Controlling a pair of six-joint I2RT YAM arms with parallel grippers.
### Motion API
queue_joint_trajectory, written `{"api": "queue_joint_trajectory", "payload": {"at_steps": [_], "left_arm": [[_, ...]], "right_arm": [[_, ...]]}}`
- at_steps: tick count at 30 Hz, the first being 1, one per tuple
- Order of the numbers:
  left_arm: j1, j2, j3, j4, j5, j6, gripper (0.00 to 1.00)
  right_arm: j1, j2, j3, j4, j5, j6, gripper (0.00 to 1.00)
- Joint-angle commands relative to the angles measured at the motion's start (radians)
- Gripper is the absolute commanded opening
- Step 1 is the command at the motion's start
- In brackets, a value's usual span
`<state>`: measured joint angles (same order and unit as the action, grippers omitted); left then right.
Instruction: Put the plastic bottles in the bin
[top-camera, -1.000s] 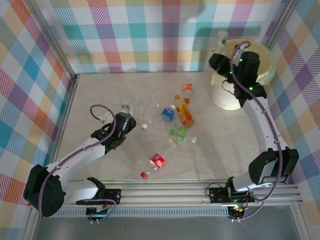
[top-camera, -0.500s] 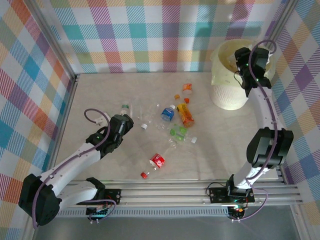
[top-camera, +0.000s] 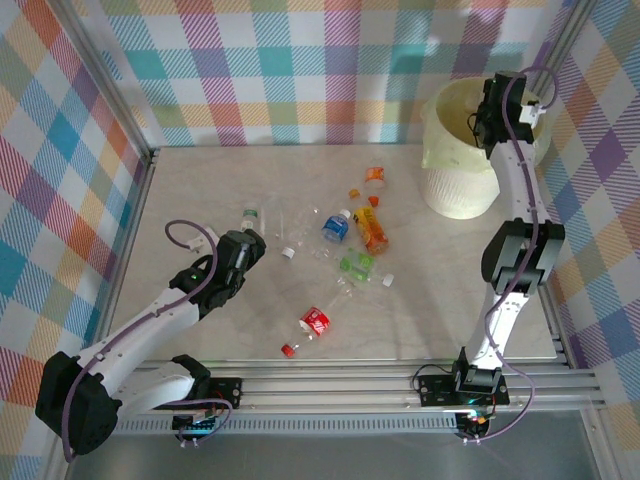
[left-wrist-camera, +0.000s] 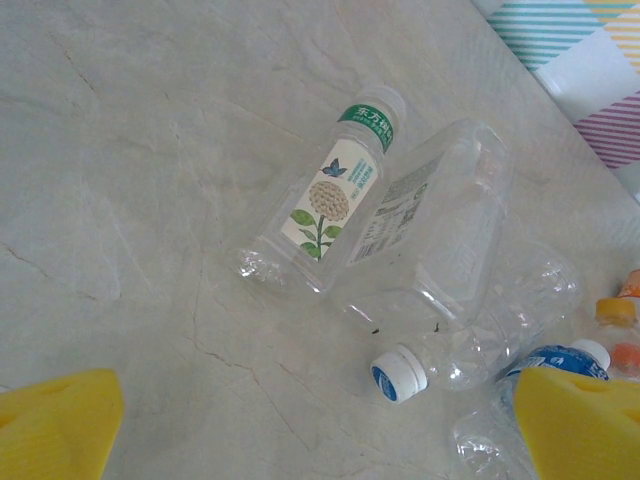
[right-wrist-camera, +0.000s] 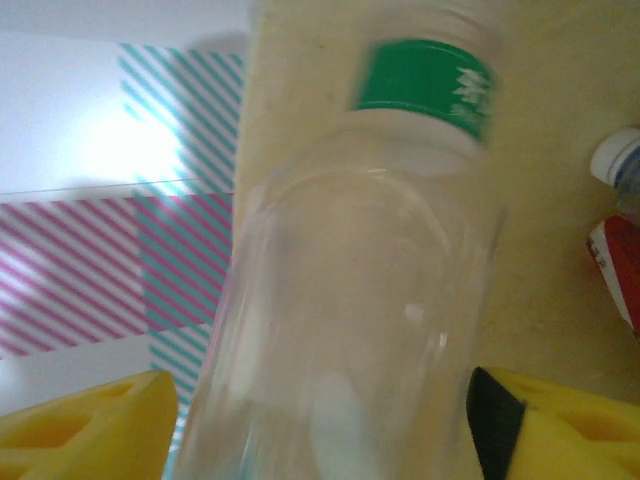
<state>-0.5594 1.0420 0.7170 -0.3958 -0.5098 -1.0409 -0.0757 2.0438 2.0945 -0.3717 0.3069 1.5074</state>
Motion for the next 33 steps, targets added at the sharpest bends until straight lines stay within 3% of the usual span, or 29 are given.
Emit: {"api": "queue_joint_trajectory", "payload": {"at_steps": [1, 6, 14, 20, 25, 29, 33], "left_arm": [[0.013, -0.020, -0.019, -0.034, -0.010, -0.017, 1.00], [0.013, -0.016, -0.021, -0.028, -0.009, -0.015, 1.00], [0.026, 0.070, 0.061, -0.027, 0.001, 0.090, 1.00], [0.120, 0.208, 0.197, -0.075, 0.080, 0.243, 1.00], [0.223, 0.330, 0.295, -0.108, 0.243, 0.425, 1.00], [0.261, 0.404, 0.341, -0.130, 0.327, 0.592, 0.98], [0.307, 0.459, 0.366, -0.149, 0.381, 0.677, 0.94]], "right_arm": [[-0.001, 0.019, 0.108, -0.086, 0.015, 0.052, 0.82], [0.000, 0.035, 0.205, -0.149, 0.000, -0.023, 0.90], [0.004, -0.150, 0.018, -0.009, -0.124, -0.295, 0.99], [0.010, -0.367, -0.241, 0.128, -0.352, -0.662, 1.00], [0.009, -0.548, -0.476, 0.215, -0.539, -0.913, 1.00], [0.010, -0.662, -0.630, 0.237, -0.769, -1.009, 1.00], [0.026, -0.727, -0.754, 0.257, -0.968, -1.030, 1.00]]}}
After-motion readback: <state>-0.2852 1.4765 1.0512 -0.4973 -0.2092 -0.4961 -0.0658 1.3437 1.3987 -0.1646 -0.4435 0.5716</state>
